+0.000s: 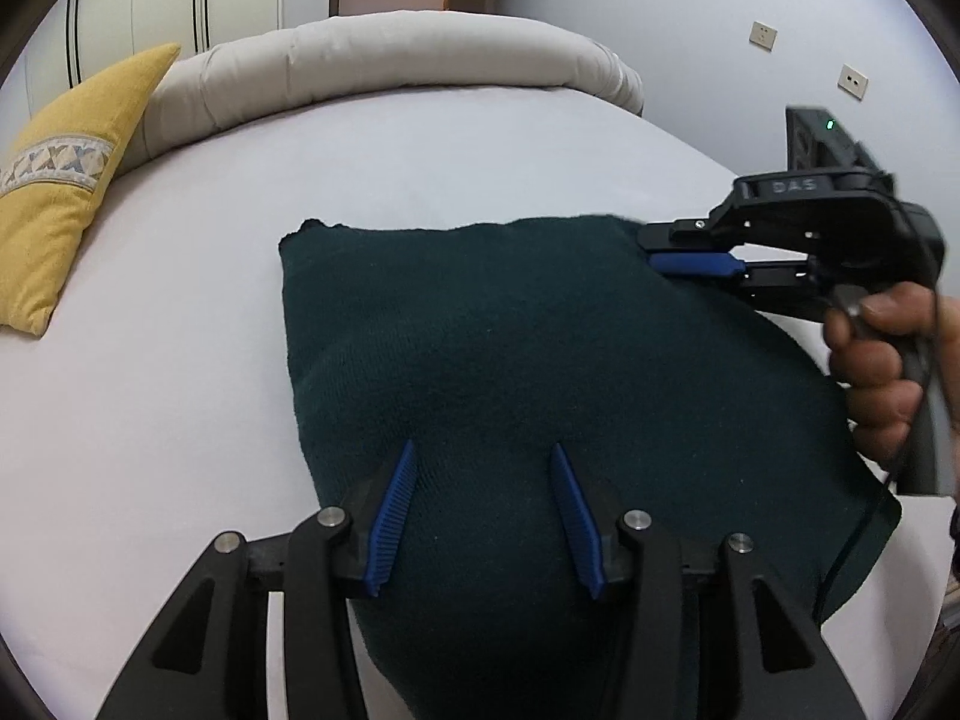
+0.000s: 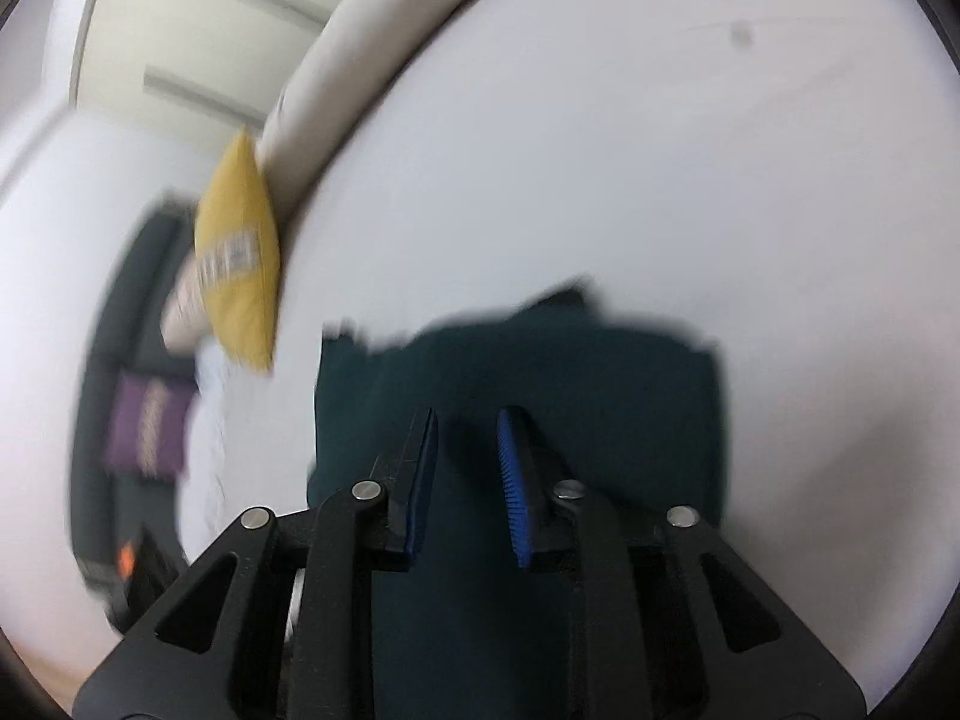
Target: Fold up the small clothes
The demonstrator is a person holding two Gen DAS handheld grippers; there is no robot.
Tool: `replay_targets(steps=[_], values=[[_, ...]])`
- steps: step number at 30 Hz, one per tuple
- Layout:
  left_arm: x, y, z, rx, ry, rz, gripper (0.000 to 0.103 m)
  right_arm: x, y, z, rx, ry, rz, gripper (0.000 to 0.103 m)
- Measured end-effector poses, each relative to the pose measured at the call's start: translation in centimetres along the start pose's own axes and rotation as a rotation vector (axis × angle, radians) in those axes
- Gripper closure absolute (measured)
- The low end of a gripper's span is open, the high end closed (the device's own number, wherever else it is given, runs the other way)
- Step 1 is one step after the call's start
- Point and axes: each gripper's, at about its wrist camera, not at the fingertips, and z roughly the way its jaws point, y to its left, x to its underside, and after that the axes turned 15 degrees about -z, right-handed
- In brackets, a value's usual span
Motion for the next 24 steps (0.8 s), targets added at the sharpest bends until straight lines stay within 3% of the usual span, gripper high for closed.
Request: replay_targets(steps=[2, 3, 4, 8, 12, 16, 18, 20, 24], values=[[0.0, 0.1, 0.1, 0.000, -0.002, 0.000, 0.052, 0.0, -1.7, -0.4, 0.037, -0.038, 0.045, 0.087], [0.0, 0.1, 0.1, -0.006, -0.007, 0.006, 0.052, -0.1, -2.3, -0.4, 0.041, -0.041, 0.058, 0.095], [0.1, 0.0, 0.1, -0.011, -0.010, 0.011, 0.052, 0.0, -2.7, -0.6, 0.048, -0.040, 0.065, 0.097], [0.4, -0.1, 0.0, -0.022, -0.022, 0.019, 0.052, 0.7, -1.6, -3.8, 0.133, -0.096, 0.014, 0.088], [0.6, -0.1, 0.1, -0.025, -0.024, 0.023, 0.052, 2.8, 2.6, -7.6, 0.025, -0.106, -0.091, 0.087], [0.3, -0.2, 0.3, -0.028, -0.025, 0.029, 0.052, 7.5, 6.3, -8.6, -0.100, -0.074, -0.173, 0.086], [0.2, -0.1, 0.3, -0.029, -0.028, 0.028, 0.052, 10.3, 7.3, -7.6, -0.104, -0.008, -0.207, 0.085], [0.3, -0.2, 0.4, -0.035, -0.030, 0.036, 0.052, 12.8, 6.8, -6.0, -0.050, 0.087, -0.238, 0.082], [0.8, -0.3, 0.1, -0.039, -0.039, 0.043, 0.052, 15.5, 5.3, -7.1, -0.075, 0.043, -0.262, 0.083]])
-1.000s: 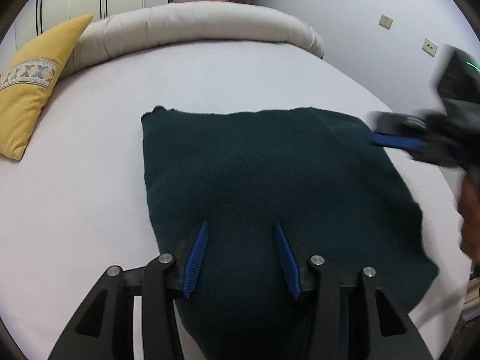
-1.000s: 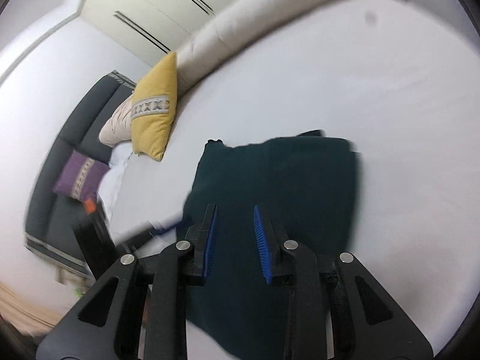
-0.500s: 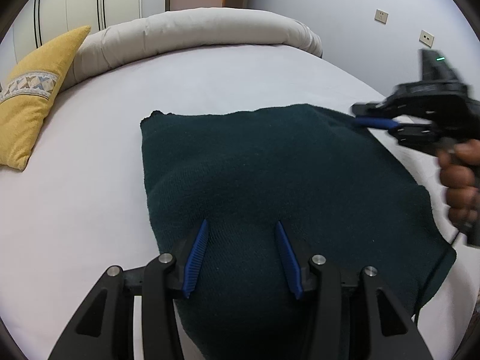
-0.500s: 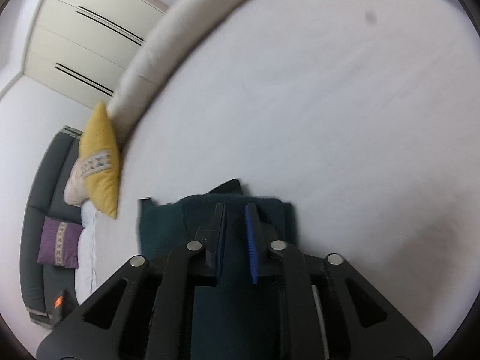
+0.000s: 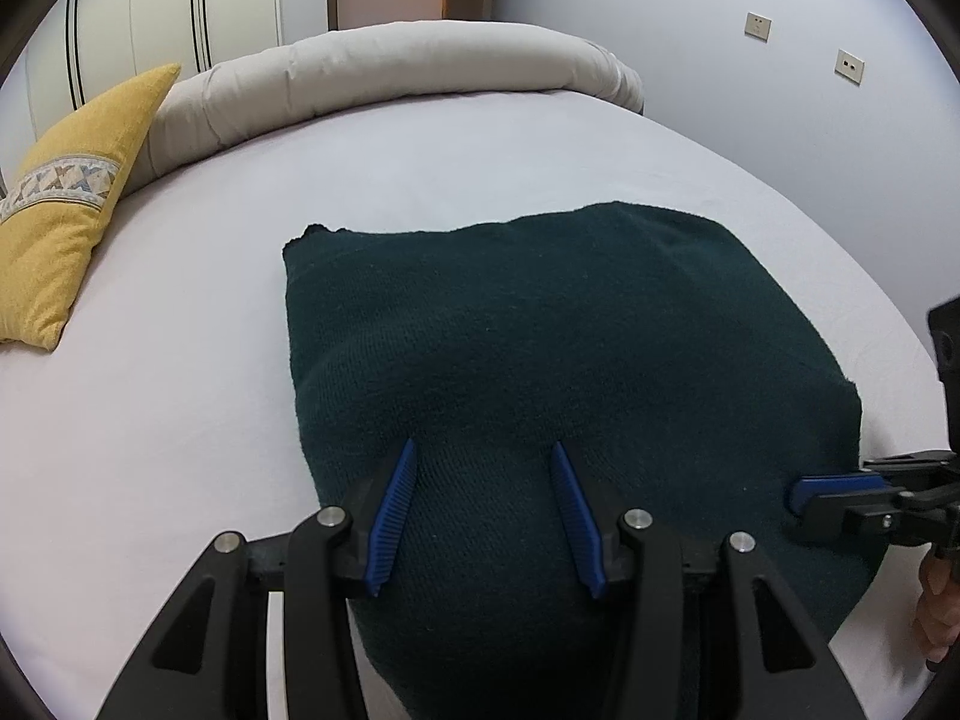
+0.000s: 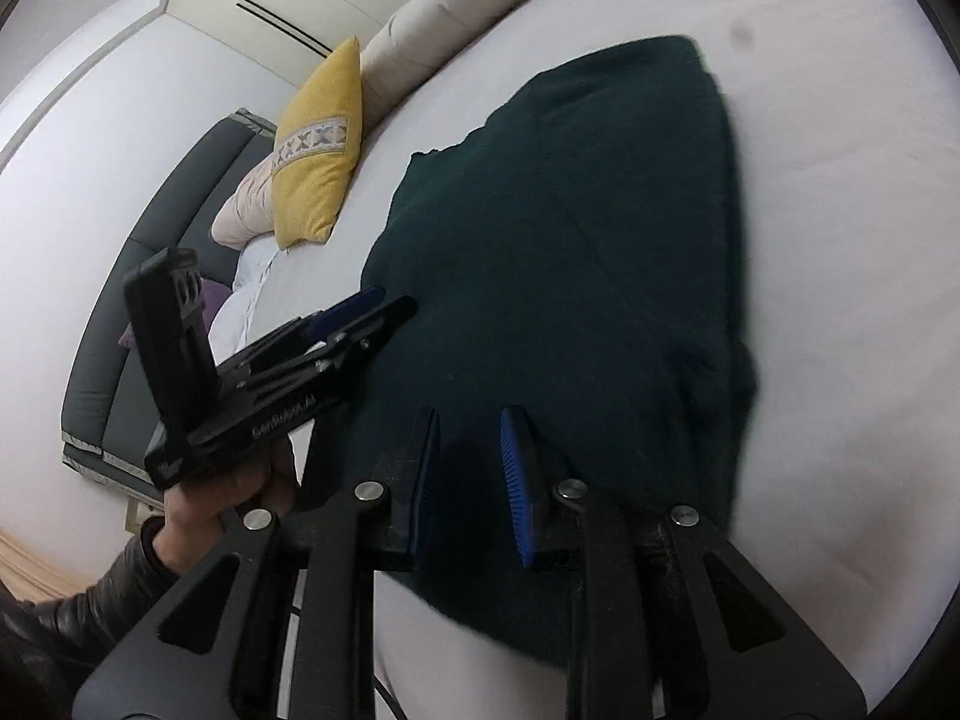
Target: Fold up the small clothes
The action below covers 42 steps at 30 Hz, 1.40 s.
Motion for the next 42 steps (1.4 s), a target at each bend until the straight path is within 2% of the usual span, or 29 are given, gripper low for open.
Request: replay_targets(steps=[6, 9, 11, 14, 15, 16, 19, 22, 23, 25, 26, 27, 29, 32, 34, 36, 38, 40, 41, 42], values=[[0.3, -0.1, -0.2, -0.003, -0.010, 0.002, 0.052, 1.8, 0.9, -2.8, 0.100, 0.002, -0.006, 0.081], [0.3, -0.1, -0.2, -0.003, -0.009, 0.004, 0.052, 0.5, 1.7, -5.5, 0.076, -0.039, -0.017, 0.079], [0.3, -0.1, -0.2, -0.003, -0.010, 0.005, 0.052, -0.1, 2.4, -5.4, 0.061, -0.038, -0.048, 0.077], [0.3, 0.0, -0.2, 0.005, -0.013, 0.003, 0.052, 0.2, 2.4, -3.6, 0.106, 0.028, -0.070, 0.060], [0.3, 0.1, -0.3, 0.007, -0.015, 0.004, 0.052, 0.6, 1.8, -2.7, 0.116, 0.063, -0.062, 0.058], [0.4, 0.1, -0.5, 0.012, -0.019, 0.002, 0.052, 0.4, 1.5, -2.3, 0.118, 0.061, -0.071, 0.058], [0.7, 1.0, -1.9, 0.045, -0.036, -0.011, 0.052, 0.6, 1.6, -4.0, 0.118, 0.027, -0.062, 0.058], [1.3, 2.1, -3.8, 0.046, -0.036, -0.052, 0.052, 0.4, 1.6, -7.1, 0.157, -0.034, -0.049, 0.056], [1.4, 2.6, -4.7, 0.028, -0.045, -0.072, 0.051, 0.1, 1.5, -8.4, 0.176, -0.063, -0.048, 0.053], [1.7, 3.7, -6.4, 0.001, -0.081, -0.107, 0.050, -0.4, 1.0, -10.3, 0.239, -0.120, -0.033, 0.033], [1.6, 4.5, -7.3, -0.008, -0.098, -0.140, 0.043, -0.8, 0.8, -11.1, 0.276, -0.145, -0.020, 0.030], [1.4, 5.2, -7.6, -0.008, -0.104, -0.177, 0.033, -1.1, 0.5, -11.8, 0.292, -0.152, -0.013, 0.030], [0.8, 6.7, -7.3, 0.036, -0.064, -0.263, 0.028, -2.1, -0.1, -11.6, 0.285, -0.134, -0.007, 0.030], [0.1, 8.1, -5.2, 0.150, 0.060, -0.391, 0.027, -3.0, -2.2, -10.1, 0.287, -0.061, 0.060, 0.030], [0.0, 7.9, -3.6, 0.152, 0.111, -0.402, 0.026, -3.7, -3.9, -8.9, 0.243, -0.028, 0.122, 0.030], [0.0, 7.2, -2.1, 0.147, 0.152, -0.386, 0.025, -3.9, -4.9, -7.6, 0.244, -0.018, 0.168, 0.030], [0.0, 7.1, -0.6, 0.186, 0.202, -0.417, 0.023, -4.1, -5.7, -6.1, 0.206, -0.004, 0.189, 0.030], [-0.2, 7.2, 0.2, 0.209, 0.219, -0.449, 0.025, -4.3, -6.4, -4.9, 0.187, 0.020, 0.214, 0.033], [-0.3, 7.1, 0.4, 0.216, 0.219, -0.449, 0.033, -4.5, -6.5, -4.3, 0.183, 0.024, 0.209, 0.037], [-0.4, 6.8, 0.6, 0.226, 0.227, -0.442, 0.039, -4.8, -6.4, -3.8, 0.179, 0.032, 0.193, 0.051]])
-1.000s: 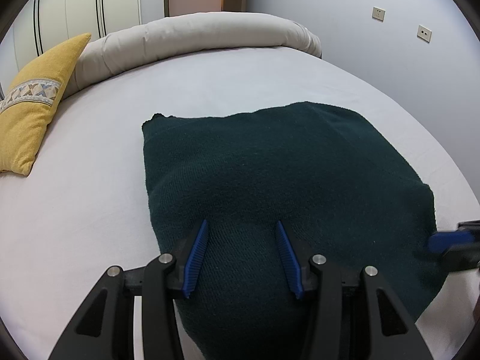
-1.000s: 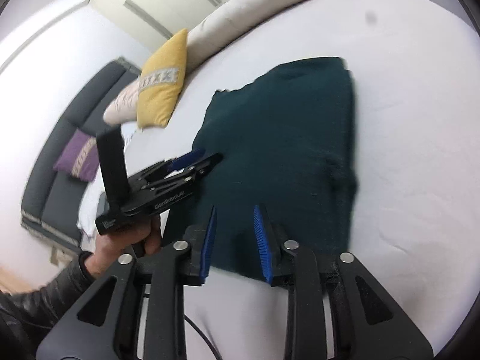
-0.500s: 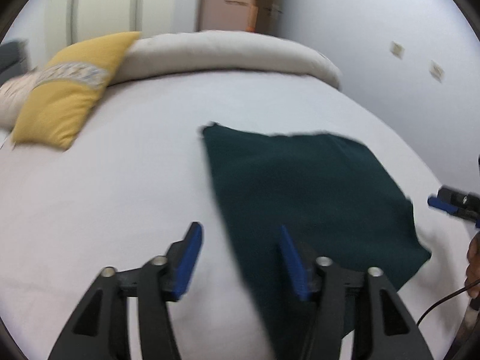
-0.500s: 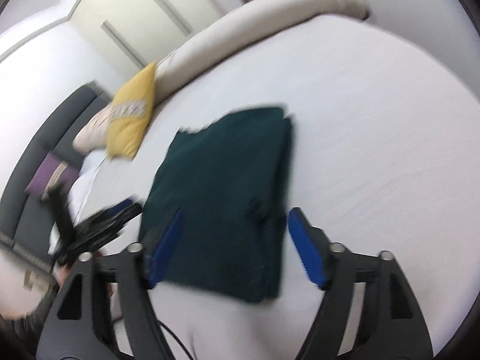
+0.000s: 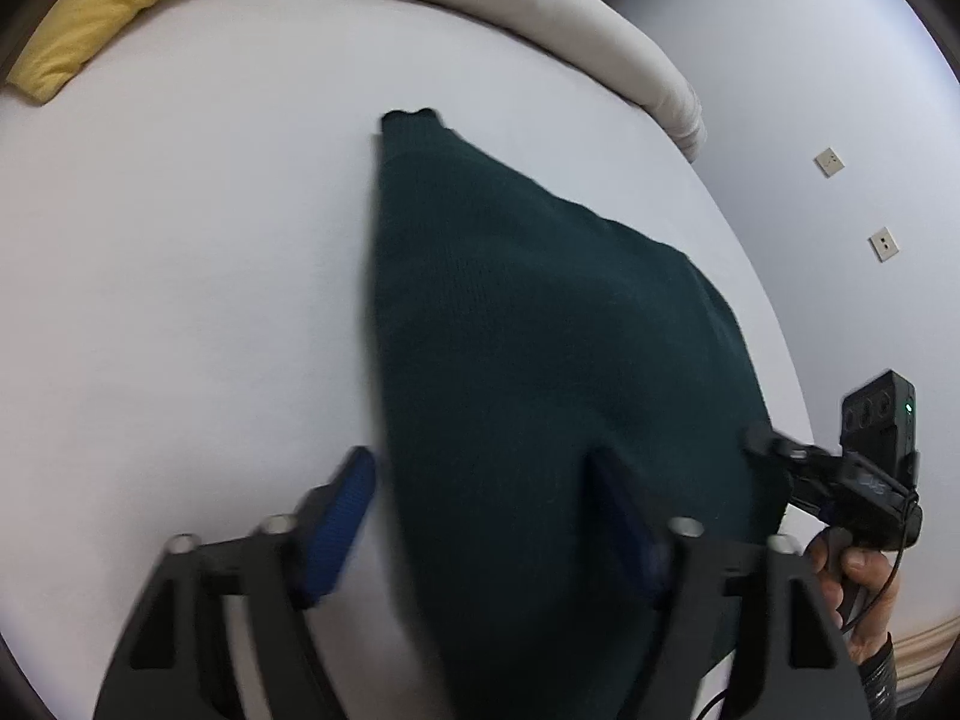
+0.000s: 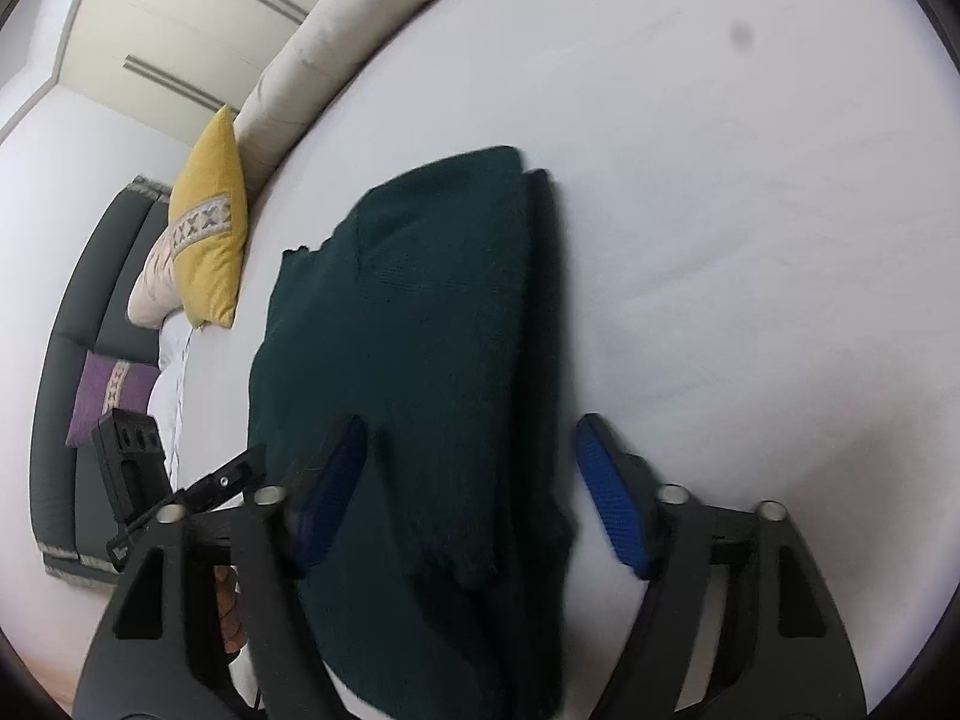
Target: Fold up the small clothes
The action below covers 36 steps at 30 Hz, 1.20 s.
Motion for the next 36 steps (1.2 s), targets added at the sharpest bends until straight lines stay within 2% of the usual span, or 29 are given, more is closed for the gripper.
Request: replay_targets(steps=[1, 7, 9, 12, 14, 22, 26, 32, 36], values=[[0.1, -0.4, 0.1, -0.018, 0.000, 0.011, 0.039, -0.3, 0.2, 0.8, 0.005, 0.015, -0.008, 0.061], [0.6, -2.6, 0.3, -0.120, -0.025, 0.104, 0.053, -1.3, 3.5, 3.7, 0.156, 0.071, -0.115, 0.076], [0.9, -3.0, 0.1, -0.140, -0.032, 0.127, 0.059, -1.2, 5.6, 3.7, 0.262, 0.086, -0.205, 0.078], [1.3, -3.0, -1.6, -0.141, -0.034, 0.122, 0.066, -0.9, 10.5, 4.2, 0.479, 0.110, -0.395, 0.081], [1.8, -3.0, -3.4, -0.150, -0.044, 0.131, 0.067, -0.6, 12.4, 3.7, 0.518, 0.095, -0.445, 0.082], [4.9, -0.5, -13.8, -0.143, -0.147, 0.154, 0.068, 2.6, 20.9, -1.4, 0.418, -0.008, -0.510, 0.083], [6.8, 1.1, -19.0, -0.167, -0.187, 0.202, 0.068, 5.2, 25.9, -3.2, 0.327, -0.042, -0.533, 0.083], [9.4, 5.1, -23.2, -0.202, -0.212, 0.204, 0.067, 9.3, 32.0, -3.5, 0.182, -0.060, -0.550, 0.083], [10.2, 8.7, -22.8, -0.212, -0.185, 0.163, 0.067, 11.6, 33.5, -1.9, 0.110, -0.034, -0.530, 0.083]])
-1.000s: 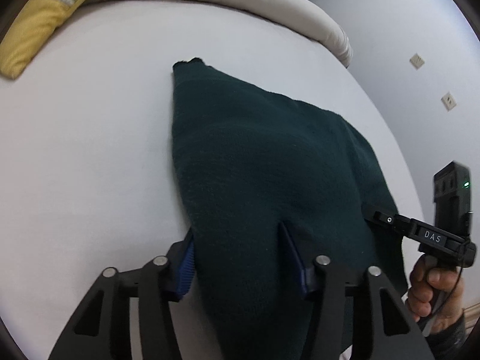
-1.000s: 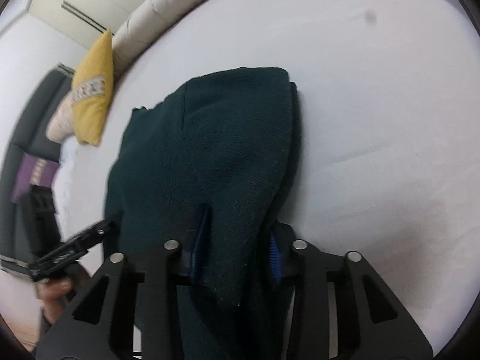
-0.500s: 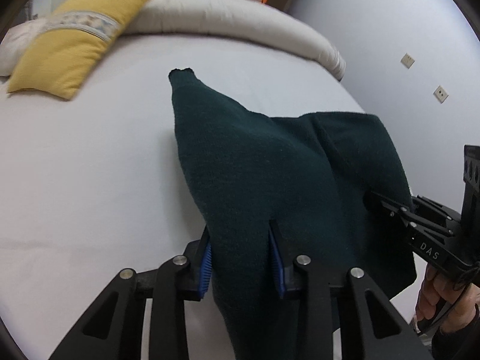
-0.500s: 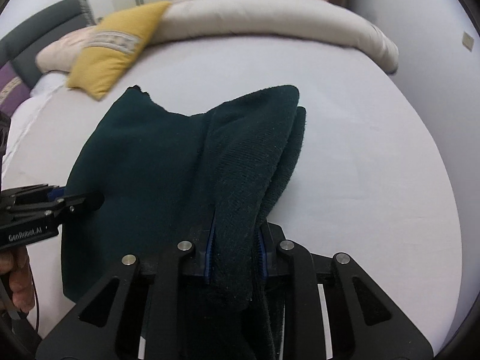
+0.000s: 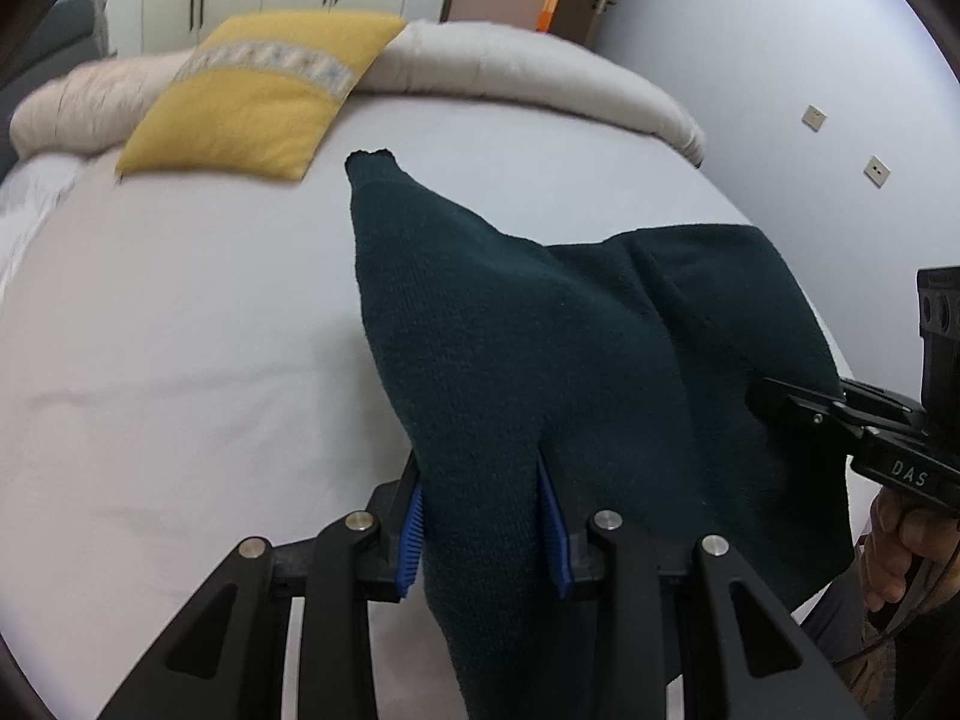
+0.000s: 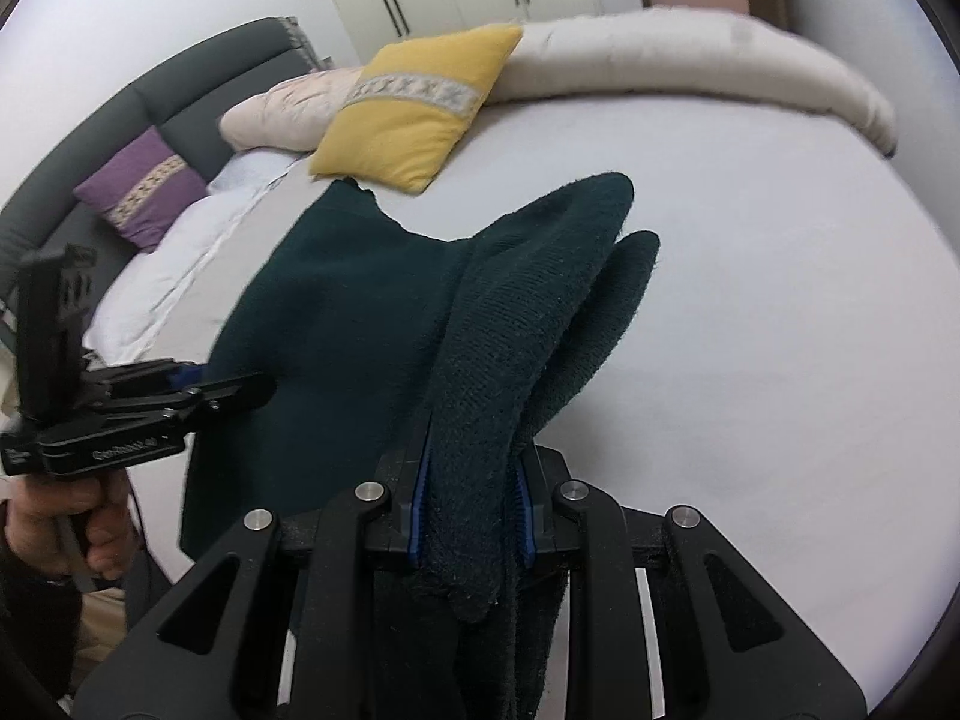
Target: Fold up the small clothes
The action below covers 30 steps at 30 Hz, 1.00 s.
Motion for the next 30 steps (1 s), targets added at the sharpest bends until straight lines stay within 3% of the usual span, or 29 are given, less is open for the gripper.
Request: replay_targets(steps=[5, 7, 9, 12, 17, 19, 22, 25, 27, 30], values=[[2.6, 2.8, 3.8, -0.036, 0.075, -0.017, 0.066, 3.4, -0.1, 5.2, -0.070, 0.053, 0.088, 0.082], [3.6, 3.8, 6.1, -0.059, 0.108, -0.033, 0.059, 5.0, -2.2, 8.3, -0.104, 0.101, 0.148, 0.082], [3.8, 5.2, 6.9, -0.011, 0.083, -0.065, 0.048, 7.6, -4.3, 10.5, -0.116, 0.142, 0.221, 0.080], [3.7, 6.5, 7.4, 0.030, 0.096, -0.120, 0.039, 11.0, -7.4, 12.5, -0.274, 0.055, 0.376, 0.080], [3.4, 7.7, 7.4, 0.090, 0.096, -0.188, 0.035, 12.0, -6.8, 12.1, -0.284, 0.010, 0.354, 0.078], [3.6, 7.5, 6.2, 0.065, 0.072, -0.184, 0.035, 11.8, -6.5, 11.4, -0.268, 0.023, 0.364, 0.071], [4.2, 6.8, 3.4, 0.004, -0.005, -0.168, 0.036, 10.6, -6.8, 9.2, -0.177, 0.021, 0.376, 0.060], [4.4, 5.8, 0.2, -0.006, -0.102, -0.161, 0.038, 10.9, -7.5, 4.9, -0.098, -0.028, 0.406, 0.060], [4.9, 4.7, -0.9, 0.015, -0.133, -0.129, 0.038, 10.5, -7.4, 2.7, -0.139, -0.088, 0.408, 0.060], [5.8, 2.1, 0.1, 0.008, -0.118, -0.040, 0.038, 8.7, -5.2, 1.9, -0.247, -0.121, 0.351, 0.060]])
